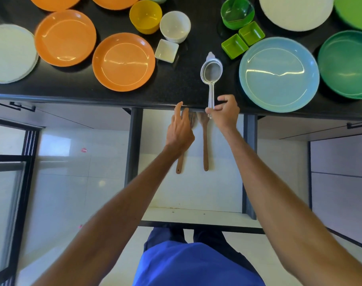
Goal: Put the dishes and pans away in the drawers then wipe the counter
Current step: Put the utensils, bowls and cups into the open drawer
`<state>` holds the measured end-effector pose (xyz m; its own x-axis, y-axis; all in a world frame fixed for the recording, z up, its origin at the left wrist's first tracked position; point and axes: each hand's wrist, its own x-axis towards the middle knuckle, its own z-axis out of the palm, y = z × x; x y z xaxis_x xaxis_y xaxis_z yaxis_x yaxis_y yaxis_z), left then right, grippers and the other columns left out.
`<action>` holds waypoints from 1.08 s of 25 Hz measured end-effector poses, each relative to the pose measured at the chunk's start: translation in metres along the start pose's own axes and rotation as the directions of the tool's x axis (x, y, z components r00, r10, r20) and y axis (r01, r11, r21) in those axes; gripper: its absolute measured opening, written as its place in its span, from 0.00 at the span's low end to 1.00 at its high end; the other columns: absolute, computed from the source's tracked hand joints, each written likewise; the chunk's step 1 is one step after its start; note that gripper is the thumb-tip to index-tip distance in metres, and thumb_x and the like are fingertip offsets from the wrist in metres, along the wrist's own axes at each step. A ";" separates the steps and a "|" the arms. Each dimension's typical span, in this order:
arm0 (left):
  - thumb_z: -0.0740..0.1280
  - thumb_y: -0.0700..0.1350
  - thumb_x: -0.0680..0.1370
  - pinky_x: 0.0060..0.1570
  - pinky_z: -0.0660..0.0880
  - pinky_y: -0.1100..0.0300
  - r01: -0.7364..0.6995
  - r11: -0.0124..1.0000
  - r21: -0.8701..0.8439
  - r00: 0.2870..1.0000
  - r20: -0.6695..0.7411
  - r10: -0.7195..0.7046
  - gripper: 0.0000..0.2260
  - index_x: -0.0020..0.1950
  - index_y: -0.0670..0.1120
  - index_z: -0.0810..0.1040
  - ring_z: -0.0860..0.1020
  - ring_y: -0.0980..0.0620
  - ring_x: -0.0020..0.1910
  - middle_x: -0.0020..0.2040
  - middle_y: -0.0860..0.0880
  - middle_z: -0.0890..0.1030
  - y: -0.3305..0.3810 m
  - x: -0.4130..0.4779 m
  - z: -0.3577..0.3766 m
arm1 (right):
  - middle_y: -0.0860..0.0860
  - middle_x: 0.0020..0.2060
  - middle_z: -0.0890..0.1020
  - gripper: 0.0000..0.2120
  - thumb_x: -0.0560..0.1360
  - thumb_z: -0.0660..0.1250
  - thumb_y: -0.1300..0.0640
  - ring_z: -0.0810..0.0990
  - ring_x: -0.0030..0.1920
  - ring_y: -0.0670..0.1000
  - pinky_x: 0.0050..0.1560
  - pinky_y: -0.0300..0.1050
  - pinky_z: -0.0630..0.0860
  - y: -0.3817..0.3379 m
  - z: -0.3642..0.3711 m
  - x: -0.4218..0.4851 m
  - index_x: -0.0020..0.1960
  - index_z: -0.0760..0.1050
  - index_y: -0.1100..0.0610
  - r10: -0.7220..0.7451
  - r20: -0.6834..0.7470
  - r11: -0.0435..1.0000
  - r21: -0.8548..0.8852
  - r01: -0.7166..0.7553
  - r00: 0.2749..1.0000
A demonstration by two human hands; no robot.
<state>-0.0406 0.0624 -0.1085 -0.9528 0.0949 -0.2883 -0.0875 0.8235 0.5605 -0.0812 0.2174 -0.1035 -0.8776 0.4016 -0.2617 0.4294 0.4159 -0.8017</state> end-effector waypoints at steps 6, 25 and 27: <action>0.68 0.36 0.77 0.49 0.80 0.56 0.080 0.997 0.025 0.995 0.051 -0.081 0.18 0.66 0.42 0.71 0.77 0.43 0.56 0.68 0.44 0.70 -0.041 -0.039 0.046 | 0.49 0.35 0.86 0.06 0.72 0.78 0.57 0.85 0.34 0.47 0.40 0.52 0.84 0.090 0.005 -0.128 0.46 0.82 0.52 0.132 0.165 0.977 0.146 -0.156 0.977; 0.69 0.35 0.75 0.55 0.81 0.44 0.041 0.937 0.346 0.880 0.432 -0.198 0.26 0.71 0.43 0.67 0.78 0.38 0.56 0.64 0.40 0.67 -0.105 -0.041 0.099 | 0.56 0.50 0.86 0.22 0.75 0.74 0.64 0.83 0.40 0.49 0.30 0.28 0.74 0.143 0.062 -0.102 0.68 0.75 0.62 0.441 0.324 0.896 -0.108 -0.431 0.837; 0.69 0.34 0.74 0.53 0.81 0.43 0.054 0.945 0.323 0.880 0.432 -0.198 0.25 0.69 0.43 0.67 0.79 0.38 0.54 0.63 0.40 0.67 -0.109 -0.040 0.096 | 0.56 0.56 0.84 0.23 0.76 0.73 0.64 0.81 0.46 0.51 0.28 0.25 0.70 0.143 0.062 -0.102 0.69 0.73 0.62 0.443 0.348 0.895 -0.124 -0.428 0.826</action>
<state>0.0350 0.0232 -0.2327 -0.6955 0.1621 -0.7000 -0.0406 0.9638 0.2636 0.0569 0.1853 -0.2244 -0.6091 0.2319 -0.7584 0.7863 0.3015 -0.5393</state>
